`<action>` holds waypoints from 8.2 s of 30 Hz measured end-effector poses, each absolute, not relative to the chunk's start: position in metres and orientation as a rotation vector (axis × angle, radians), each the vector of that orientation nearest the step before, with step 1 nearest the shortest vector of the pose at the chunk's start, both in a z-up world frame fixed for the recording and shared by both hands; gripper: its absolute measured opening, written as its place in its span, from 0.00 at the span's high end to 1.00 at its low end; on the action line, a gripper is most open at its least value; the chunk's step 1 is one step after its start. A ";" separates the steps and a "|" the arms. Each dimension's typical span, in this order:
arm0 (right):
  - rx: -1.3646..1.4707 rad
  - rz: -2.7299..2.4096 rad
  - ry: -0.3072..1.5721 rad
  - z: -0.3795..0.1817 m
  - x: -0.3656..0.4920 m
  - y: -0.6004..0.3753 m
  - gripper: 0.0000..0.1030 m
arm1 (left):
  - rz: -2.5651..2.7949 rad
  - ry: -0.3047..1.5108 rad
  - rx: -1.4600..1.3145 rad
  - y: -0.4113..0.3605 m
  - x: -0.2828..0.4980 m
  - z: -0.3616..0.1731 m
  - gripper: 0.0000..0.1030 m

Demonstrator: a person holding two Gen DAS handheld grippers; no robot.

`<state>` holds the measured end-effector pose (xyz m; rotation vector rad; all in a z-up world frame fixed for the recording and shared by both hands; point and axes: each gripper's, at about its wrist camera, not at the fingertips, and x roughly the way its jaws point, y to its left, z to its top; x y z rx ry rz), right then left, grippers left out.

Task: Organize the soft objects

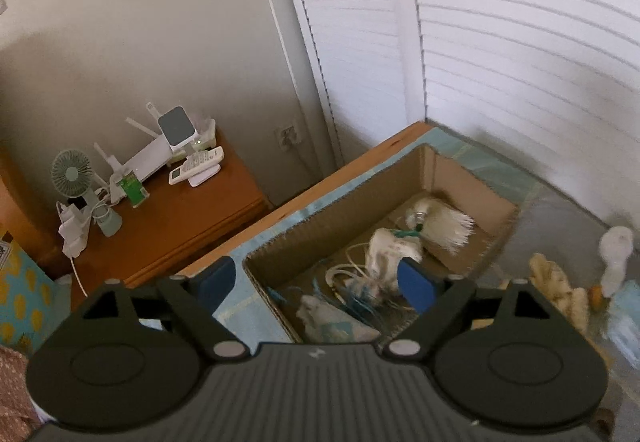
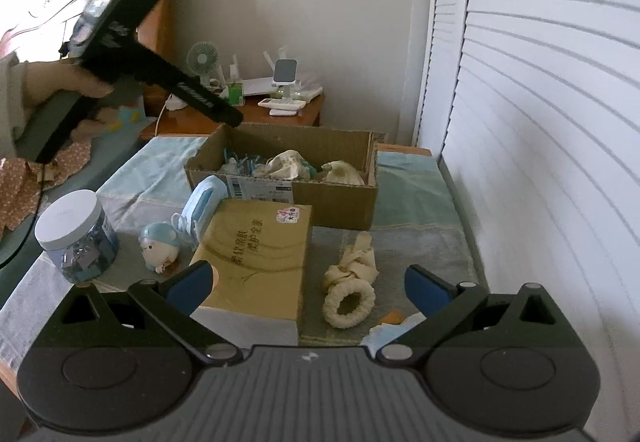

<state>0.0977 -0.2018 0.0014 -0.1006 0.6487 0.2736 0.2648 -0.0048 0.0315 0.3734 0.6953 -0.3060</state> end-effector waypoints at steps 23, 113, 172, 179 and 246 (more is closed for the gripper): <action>-0.190 0.152 0.765 -0.051 0.068 -0.234 0.00 | -0.384 0.655 0.228 -0.008 0.077 -0.003 0.09; -0.178 0.124 0.837 -0.083 0.108 -0.236 0.40 | -0.519 0.790 0.199 -0.031 0.064 -0.085 0.60; -0.170 0.298 0.732 0.012 0.308 -0.177 0.00 | -0.398 0.767 0.147 0.045 0.088 -0.060 0.60; -0.169 0.291 0.739 0.013 0.267 -0.182 0.00 | -0.404 0.765 0.139 0.043 0.088 -0.052 0.60; -0.148 0.226 0.726 -0.025 0.088 -0.212 0.00 | -0.279 0.688 0.182 0.016 0.222 0.023 0.05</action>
